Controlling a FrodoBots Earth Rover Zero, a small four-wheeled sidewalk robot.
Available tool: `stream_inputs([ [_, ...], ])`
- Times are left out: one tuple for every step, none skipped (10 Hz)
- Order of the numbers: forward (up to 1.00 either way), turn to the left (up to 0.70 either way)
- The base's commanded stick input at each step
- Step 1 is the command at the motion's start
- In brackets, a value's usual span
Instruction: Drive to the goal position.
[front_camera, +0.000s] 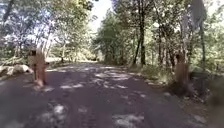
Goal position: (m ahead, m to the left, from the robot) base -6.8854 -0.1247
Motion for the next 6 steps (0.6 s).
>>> stream_inputs([
  [0.45, 0.0],
  [0.45, 0.0],
  [0.45, 0.0],
  [0.45, 0.0],
  [0.45, -0.02],
  [0.45, -0.18],
])
